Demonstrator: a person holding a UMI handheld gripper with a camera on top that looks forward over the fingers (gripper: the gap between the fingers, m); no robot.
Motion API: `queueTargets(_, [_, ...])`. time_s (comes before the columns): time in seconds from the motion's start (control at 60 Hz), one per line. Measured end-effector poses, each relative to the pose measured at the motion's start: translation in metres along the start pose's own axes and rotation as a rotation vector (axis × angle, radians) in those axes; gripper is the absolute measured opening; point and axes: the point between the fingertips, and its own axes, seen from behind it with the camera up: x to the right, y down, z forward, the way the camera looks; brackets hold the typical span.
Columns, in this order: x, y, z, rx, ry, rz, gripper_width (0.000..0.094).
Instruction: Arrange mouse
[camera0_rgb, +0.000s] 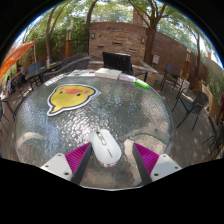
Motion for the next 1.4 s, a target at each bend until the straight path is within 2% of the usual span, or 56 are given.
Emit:
queueTargets(0.083, [0.001, -0.006, 0.012, -0.002, -0.025, 0.009, 0.0817])
queueTargets(0.117, [0.0, -0.007, 0.016, -0.004, -0.04, 0.016, 0.0776])
queueTargets(0.167, [-0.004, -0.01, 0.022, -0.007, -0.068, 0.029, 0.0671])
queueTargets(0.217, [-0.008, -0.012, 0.026, -0.011, -0.09, 0.042, 0.0506])
queueTargets(0.233, [-0.007, -0.012, 0.027, -0.009, -0.086, 0.044, 0.0493])
queueTargets(0.5, [-0.001, -0.018, 0.026, -0.017, -0.055, 0.039, 0.0374])
queueTargets(0.617, [0.016, -0.038, 0.015, 0.004, -0.015, 0.057, 0.0371])
queueTargets(0.75, [0.053, -0.099, -0.009, 0.1, 0.065, 0.117, 0.0371])
queueTargets(0.9, [0.073, -0.216, -0.034, 0.274, 0.117, 0.199, 0.0369])
queueTargets(0.983, [0.05, -0.277, -0.037, 0.354, 0.094, 0.199, 0.0369])
queueTargets(1.083, [-0.004, -0.322, -0.023, 0.387, 0.032, 0.175, 0.0366])
queueTargets(1.15, [-0.056, -0.326, 0.004, 0.365, -0.022, 0.161, 0.0368])
queueTargets(1.233, [-0.112, -0.305, 0.055, 0.277, -0.079, 0.166, 0.0373])
queueTargets(1.367, [-0.158, -0.238, 0.129, 0.115, -0.067, 0.152, 0.0382])
queueTargets(1.4, [-0.17, -0.217, 0.145, 0.1, -0.067, 0.146, 0.0395])
